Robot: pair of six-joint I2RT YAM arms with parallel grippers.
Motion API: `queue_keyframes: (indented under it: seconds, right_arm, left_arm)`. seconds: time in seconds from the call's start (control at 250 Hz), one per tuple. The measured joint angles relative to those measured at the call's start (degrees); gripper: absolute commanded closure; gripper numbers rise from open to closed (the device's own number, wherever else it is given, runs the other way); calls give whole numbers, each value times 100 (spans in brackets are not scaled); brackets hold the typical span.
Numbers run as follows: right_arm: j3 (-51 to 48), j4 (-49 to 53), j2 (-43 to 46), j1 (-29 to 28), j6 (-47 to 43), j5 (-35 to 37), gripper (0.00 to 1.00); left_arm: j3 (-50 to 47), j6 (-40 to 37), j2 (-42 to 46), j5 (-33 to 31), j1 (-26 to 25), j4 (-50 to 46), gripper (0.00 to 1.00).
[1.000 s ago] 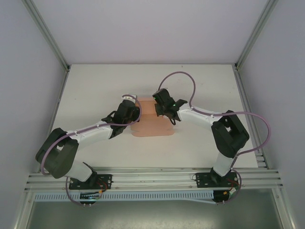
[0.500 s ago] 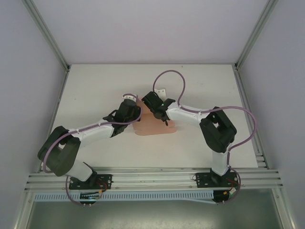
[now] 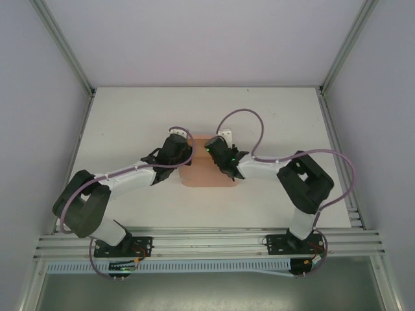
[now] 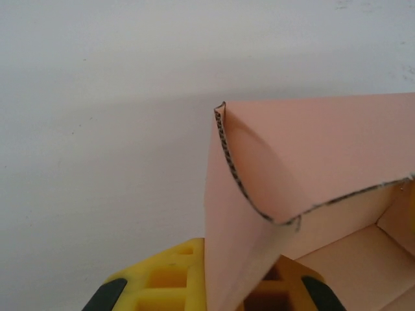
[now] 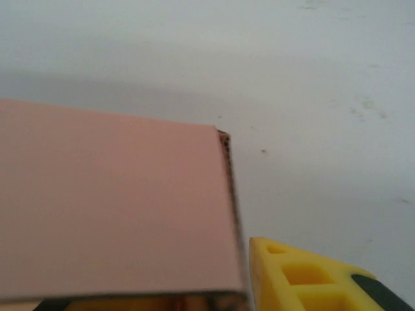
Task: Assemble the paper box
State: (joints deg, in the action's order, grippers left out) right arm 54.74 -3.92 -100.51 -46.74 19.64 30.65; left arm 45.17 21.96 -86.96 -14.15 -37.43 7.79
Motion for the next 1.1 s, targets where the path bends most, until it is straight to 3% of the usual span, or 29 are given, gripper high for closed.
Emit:
queue_keyframes:
  seconds: [0.128,0.252,0.476,0.699,0.991,1.099]
  right_arm:
    - [-590,-1121,328,490,-326,-1403,50]
    - [-758,-1530,452,697,-476,-2439,36]
    - [-756,-1576,826,680,-616,-3274,21]
    - [-710,-1056,1290,673,-588,-2686,22]
    - [-358,-111,1241,446,-560,-1335,34]
    - [59,-4,859,267,-422,-758,54]
  left_arm:
    - [9,7,0,-114,63,-9,100]
    - [37,31,0,-181,109,20,100]
    - [44,44,0,-179,109,164,100]
    - [44,44,2,-179,111,247,100]
    - [63,44,0,-181,111,249,100]
    - [140,66,-50,-175,111,247,100]
